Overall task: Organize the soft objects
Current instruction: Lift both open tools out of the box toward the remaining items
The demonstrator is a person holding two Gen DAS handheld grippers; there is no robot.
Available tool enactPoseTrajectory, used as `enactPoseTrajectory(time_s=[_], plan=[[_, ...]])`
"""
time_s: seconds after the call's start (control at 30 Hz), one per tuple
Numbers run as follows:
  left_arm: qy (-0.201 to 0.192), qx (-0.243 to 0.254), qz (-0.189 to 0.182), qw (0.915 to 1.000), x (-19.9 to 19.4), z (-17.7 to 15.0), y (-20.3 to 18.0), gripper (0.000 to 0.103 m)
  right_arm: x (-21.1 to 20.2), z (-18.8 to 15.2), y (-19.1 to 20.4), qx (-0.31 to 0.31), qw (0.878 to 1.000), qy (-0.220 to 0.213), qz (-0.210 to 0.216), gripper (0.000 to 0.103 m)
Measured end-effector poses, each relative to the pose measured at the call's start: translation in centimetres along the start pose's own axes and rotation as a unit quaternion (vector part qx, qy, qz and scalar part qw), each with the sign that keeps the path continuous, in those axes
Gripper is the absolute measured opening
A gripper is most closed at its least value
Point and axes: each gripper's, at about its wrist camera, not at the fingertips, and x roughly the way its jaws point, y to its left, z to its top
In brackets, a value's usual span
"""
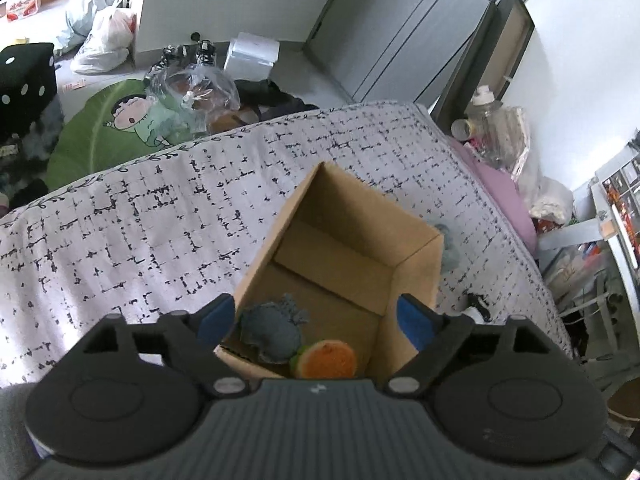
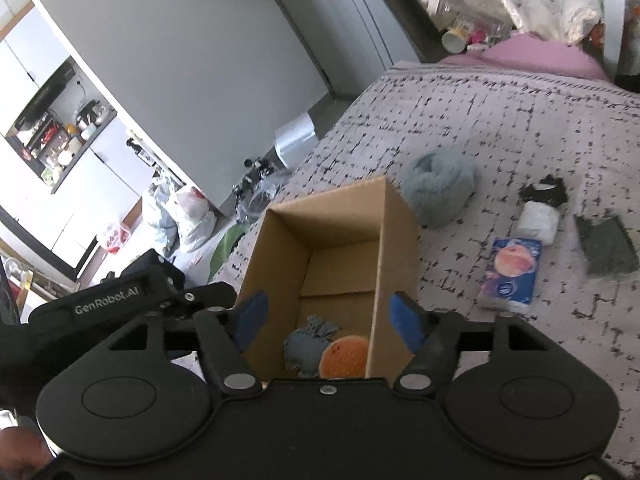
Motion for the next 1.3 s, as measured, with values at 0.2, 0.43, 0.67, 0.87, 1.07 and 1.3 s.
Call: enactPoseTrajectory(time_s=[0.2,0.43,0.67,0.87,1.07,1.3], plan=[[-0.014,0.013,0.006,0.9998,-1.4,-0.7,-1.6,0.098,-2.2,0.4,-1.2,-0.006,1.000,-0.023,-0.015,0.090],[-0.025,0.040,0.014,0.9988,-2.6,-1.7,-3.6,0.103,-4.8,0.6,-3.6,0.010,0.998,-0.050,-0.029,0.103],[-0.038,0.067,0.014,0.9969,-3.6,-3.0,-5.7,0.103,-7.0,1.0,-6.0,0.018,0.997,-0.070,-0.034,0.103],[-0.034,0.085,0.019,0.9956,-3.6,-4.0,-7.5,0.103,-8.5,1.1,-7.9,0.014,0.996,-0.087,-0.034,0.103],[-0.038,0.103,0.021,0.9937,-3.8,-4.7,-9.3,0.103,-9.4,1.2,-10.6,0.032,0.994,-0.097,-0.026,0.103],[-0.031,0.115,0.034,0.9923,-3.0,-5.5,-10.9,0.103,-8.9,0.8,-13.3,0.049,0.994,-0.095,-0.029,0.103]])
